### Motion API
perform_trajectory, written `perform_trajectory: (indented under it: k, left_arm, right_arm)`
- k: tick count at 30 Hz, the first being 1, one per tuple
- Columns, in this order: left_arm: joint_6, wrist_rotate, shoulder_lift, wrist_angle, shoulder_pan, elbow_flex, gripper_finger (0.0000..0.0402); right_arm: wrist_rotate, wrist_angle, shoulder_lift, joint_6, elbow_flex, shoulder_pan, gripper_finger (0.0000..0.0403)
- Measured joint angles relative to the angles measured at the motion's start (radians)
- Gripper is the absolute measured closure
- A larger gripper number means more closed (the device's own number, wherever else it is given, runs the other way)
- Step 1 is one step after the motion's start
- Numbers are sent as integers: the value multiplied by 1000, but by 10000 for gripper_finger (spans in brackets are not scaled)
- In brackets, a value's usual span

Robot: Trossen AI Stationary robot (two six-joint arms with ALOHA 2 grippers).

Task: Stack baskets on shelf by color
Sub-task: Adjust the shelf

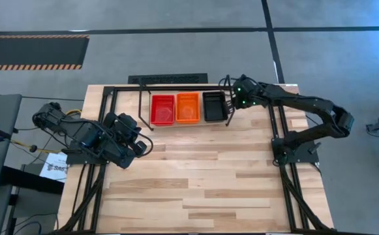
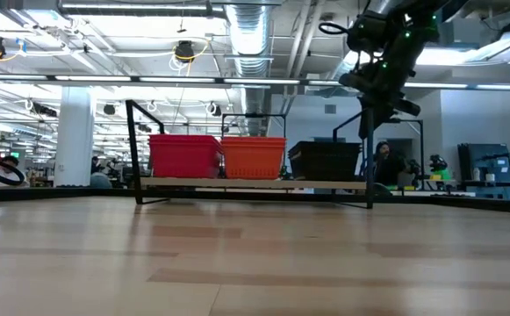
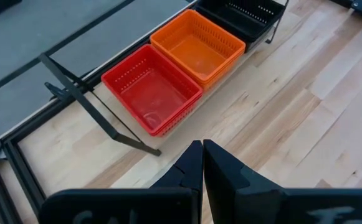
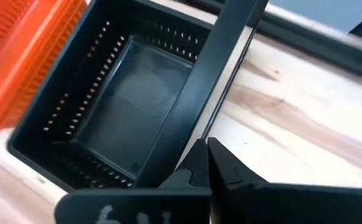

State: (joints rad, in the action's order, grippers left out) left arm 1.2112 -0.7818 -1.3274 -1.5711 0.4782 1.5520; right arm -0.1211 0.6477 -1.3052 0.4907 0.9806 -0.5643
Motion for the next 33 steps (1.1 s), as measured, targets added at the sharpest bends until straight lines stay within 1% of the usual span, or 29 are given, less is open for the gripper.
perform_trajectory:
  k: [4, 6, 9, 13, 16, 20, 22, 29, 30, 33]
  left_arm:
    - [0, -17, 0, 0, -4, 0, 401]
    - [9, -44, 0, 0, -15, 0, 401]
    - [72, -92, 0, 0, -47, 0, 401]
    - [165, -122, 0, 0, -119, 0, 401]
    - [189, -110, 0, 0, -195, 0, 401]
    - [163, -29, 0, 1, -324, -3, 401]
    - [138, 10, 0, 1, -392, -24, 401]
    - [41, 221, 0, 0, -620, -180, 402]
    - [25, 236, 0, 2, -645, -199, 401]
    - [-7, 232, 0, 13, -706, -227, 401]
  right_arm:
    - [-77, 44, 15, -32, 17, 8, 403]
    - [-137, 106, 30, -52, 45, 2, 403]
    - [-200, 218, 58, -70, 105, -11, 403]
    - [-215, 340, 118, -77, 192, -20, 403]
    - [-184, 385, 177, -81, 252, 7, 403]
    - [-166, 390, 264, -119, 312, 83, 403]
    - [-166, 388, 302, -129, 331, 124, 403]
    - [-167, 381, 400, -160, 341, 229, 403]
    - [-167, 382, 407, -162, 341, 236, 403]
    - [-169, 387, 420, -165, 341, 252, 403]
